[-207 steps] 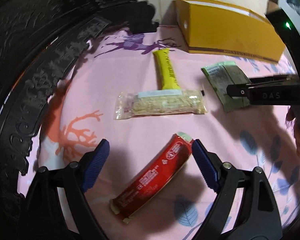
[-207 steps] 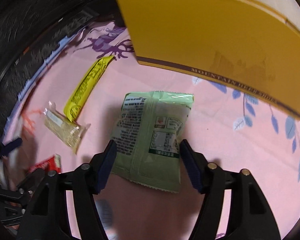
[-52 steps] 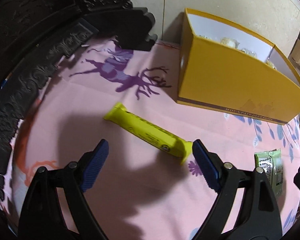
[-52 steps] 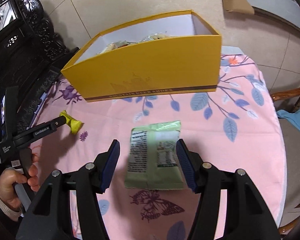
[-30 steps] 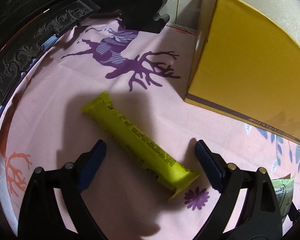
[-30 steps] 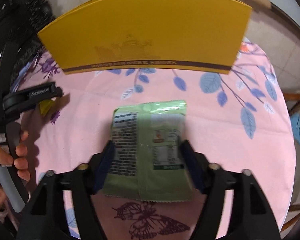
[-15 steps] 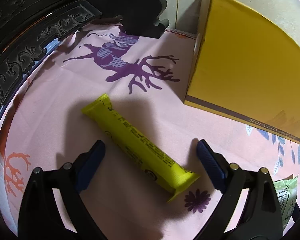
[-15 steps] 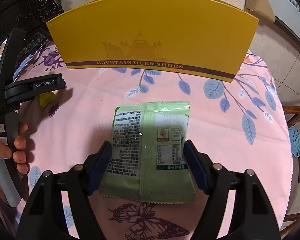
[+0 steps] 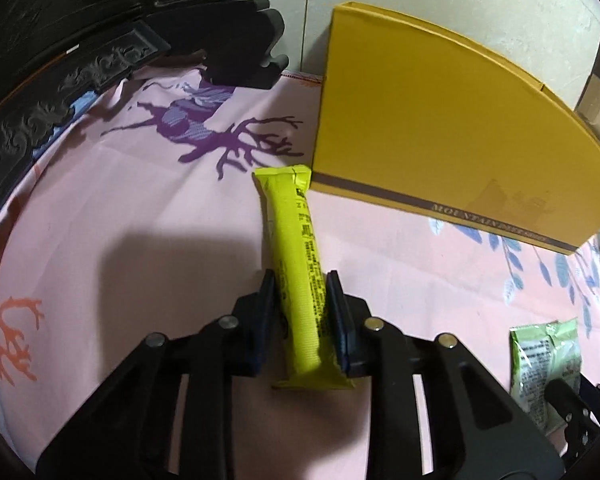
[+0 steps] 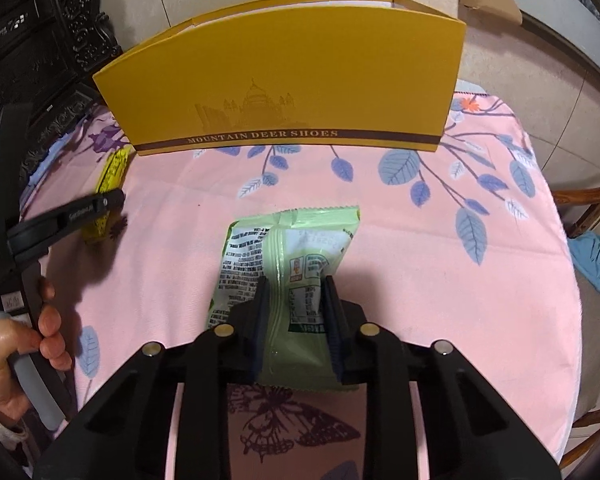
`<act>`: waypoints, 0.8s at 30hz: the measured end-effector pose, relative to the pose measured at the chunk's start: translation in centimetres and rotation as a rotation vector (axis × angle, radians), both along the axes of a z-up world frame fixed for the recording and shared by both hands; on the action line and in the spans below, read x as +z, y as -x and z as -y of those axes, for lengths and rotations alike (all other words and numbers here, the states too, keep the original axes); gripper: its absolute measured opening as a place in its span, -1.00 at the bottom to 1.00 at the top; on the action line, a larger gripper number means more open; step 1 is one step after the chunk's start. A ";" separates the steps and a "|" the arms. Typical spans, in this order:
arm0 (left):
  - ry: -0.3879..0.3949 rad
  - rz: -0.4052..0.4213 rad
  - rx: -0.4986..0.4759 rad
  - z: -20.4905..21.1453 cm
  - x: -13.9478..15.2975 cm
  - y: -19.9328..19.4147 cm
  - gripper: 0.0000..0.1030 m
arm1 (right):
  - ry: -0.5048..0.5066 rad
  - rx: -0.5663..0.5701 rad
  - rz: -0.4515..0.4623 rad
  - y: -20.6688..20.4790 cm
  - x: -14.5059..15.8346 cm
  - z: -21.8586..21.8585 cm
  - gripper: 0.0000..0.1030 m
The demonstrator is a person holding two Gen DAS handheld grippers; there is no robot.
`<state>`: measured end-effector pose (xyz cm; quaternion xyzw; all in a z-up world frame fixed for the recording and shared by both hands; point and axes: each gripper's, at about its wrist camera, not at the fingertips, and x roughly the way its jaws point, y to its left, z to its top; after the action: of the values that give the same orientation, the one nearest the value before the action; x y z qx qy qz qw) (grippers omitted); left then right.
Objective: Organize snacks
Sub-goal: 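Grasp the green packet with the right tool while the left tool grasps the yellow bar, then carry the green packet and yellow bar into the yellow box and release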
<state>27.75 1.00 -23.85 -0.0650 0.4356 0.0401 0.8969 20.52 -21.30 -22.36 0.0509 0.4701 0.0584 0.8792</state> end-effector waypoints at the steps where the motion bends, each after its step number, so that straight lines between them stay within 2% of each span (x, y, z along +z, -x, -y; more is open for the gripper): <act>1: 0.003 -0.001 0.001 -0.1 0.0 0.2 -0.54 | -0.024 -0.003 -0.002 0.1 0.1 0.2 -0.60; 2: 0.016 0.000 -0.003 -0.3 0.1 0.8 -0.58 | -0.037 -0.007 -0.003 0.2 0.1 0.3 -0.67; 5: 0.023 0.005 -0.016 -0.2 0.5 2.0 -0.58 | -0.060 -0.007 -0.003 0.8 0.4 0.9 -0.73; 7: 0.017 0.007 -0.033 0.2 0.5 2.6 -0.58 | -0.079 -0.011 0.003 1.1 0.4 1.1 -0.71; 8: 0.013 0.003 -0.040 0.3 0.3 2.9 -0.58 | -0.112 -0.009 -0.007 1.0 0.2 1.4 -0.60; 9: 0.016 -0.001 -0.042 0.4 0.1 3.0 -0.58 | -0.159 -0.010 -0.025 0.9 0.0 1.8 -0.60; 11: 0.016 0.000 -0.044 0.5 -0.1 3.1 -0.57 | -0.235 -0.051 -0.069 0.7 -0.5 2.7 0.11; 12: 0.013 0.001 -0.046 0.5 -0.1 3.1 -0.57 | -0.269 -0.056 -0.076 0.7 -0.6 3.0 0.19; 14: 0.017 0.001 -0.046 0.5 -0.1 3.1 -0.57 | -0.284 -0.061 -0.072 0.5 -0.5 2.9 0.48; 15: 0.008 0.004 -0.051 0.6 -0.1 3.1 -0.57 | -0.276 -0.051 -0.072 0.4 -0.4 2.5 0.55; 16: -0.007 0.007 -0.057 0.7 -0.2 3.2 -0.57 | -0.244 -0.040 -0.068 0.2 -0.3 1.7 0.72; 17: -0.026 0.012 -0.063 0.9 -0.3 3.2 -0.57 | -0.165 -0.011 -0.066 -0.1 -0.3 0.1 0.77; 19: -0.042 0.017 -0.070 1.2 -0.3 3.4 -0.57 | 0.041 0.058 -0.047 -0.1 -0.6 -3.2 0.76; 20: -0.039 0.017 -0.070 1.1 -0.3 3.4 -0.57 | 0.099 0.071 -0.038 0.0 -0.8 -4.1 0.68; 21: -0.033 0.016 -0.069 1.0 -0.3 3.4 -0.57 | 0.130 0.090 -0.030 0.2 -0.9 -4.8 0.57; 23: -0.035 0.017 -0.072 1.0 -0.3 3.4 -0.57 | 0.121 0.103 -0.011 0.5 -0.6 -5.1 0.30; 24: -0.038 0.017 -0.073 1.0 -0.3 3.5 -0.57 | 0.117 0.110 -0.013 0.5 -0.5 -5.0 0.24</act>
<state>24.29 -0.05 -24.16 -0.0325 0.4293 0.0151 0.9025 19.98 -16.26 -22.83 -0.0261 0.4804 0.0785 0.8731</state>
